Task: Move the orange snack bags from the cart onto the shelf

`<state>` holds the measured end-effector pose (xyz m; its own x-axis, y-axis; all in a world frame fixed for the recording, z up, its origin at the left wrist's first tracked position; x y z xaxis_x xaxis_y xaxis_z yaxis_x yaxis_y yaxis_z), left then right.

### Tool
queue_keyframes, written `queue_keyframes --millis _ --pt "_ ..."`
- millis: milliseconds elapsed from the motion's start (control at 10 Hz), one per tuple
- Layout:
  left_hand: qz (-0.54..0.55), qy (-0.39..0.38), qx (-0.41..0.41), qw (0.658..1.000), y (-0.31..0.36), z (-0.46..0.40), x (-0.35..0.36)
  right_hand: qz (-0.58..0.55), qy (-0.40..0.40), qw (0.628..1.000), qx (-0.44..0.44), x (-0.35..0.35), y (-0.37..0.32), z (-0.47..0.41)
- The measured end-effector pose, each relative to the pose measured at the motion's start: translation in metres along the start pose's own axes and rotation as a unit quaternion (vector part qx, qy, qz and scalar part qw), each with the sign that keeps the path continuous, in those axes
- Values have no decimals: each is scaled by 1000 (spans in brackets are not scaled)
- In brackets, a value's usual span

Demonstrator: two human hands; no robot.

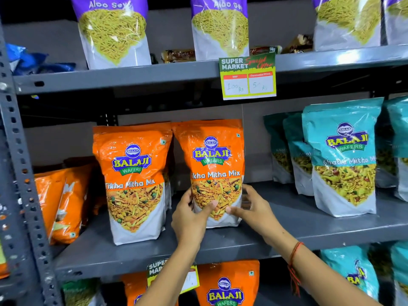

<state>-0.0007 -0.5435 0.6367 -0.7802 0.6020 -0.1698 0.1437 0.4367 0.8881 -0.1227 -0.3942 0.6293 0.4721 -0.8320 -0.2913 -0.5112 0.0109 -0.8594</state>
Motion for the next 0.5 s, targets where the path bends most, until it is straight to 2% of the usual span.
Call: queue_keyframes --millis 300,400,500 --pt "-16 -27 0 1000 -3 1 -2 -5 -31 999 19 -8 -6 1" --pt "-8 -19 10 1000 -5 6 -9 -23 -6 1000 11 -23 -17 2" --pt "4 7 13 1000 -4 12 -14 -12 53 998 -22 -33 -30 9"
Point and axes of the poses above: each hand's wrist, its own z-axis away from the middle knuckle, its own x-axis out of the palm, y = z × x, the point moved 5 cm from there along -z, towards the middle knuckle, and after that the axes turned 6 degrees about -y, right-handed, at the moved point
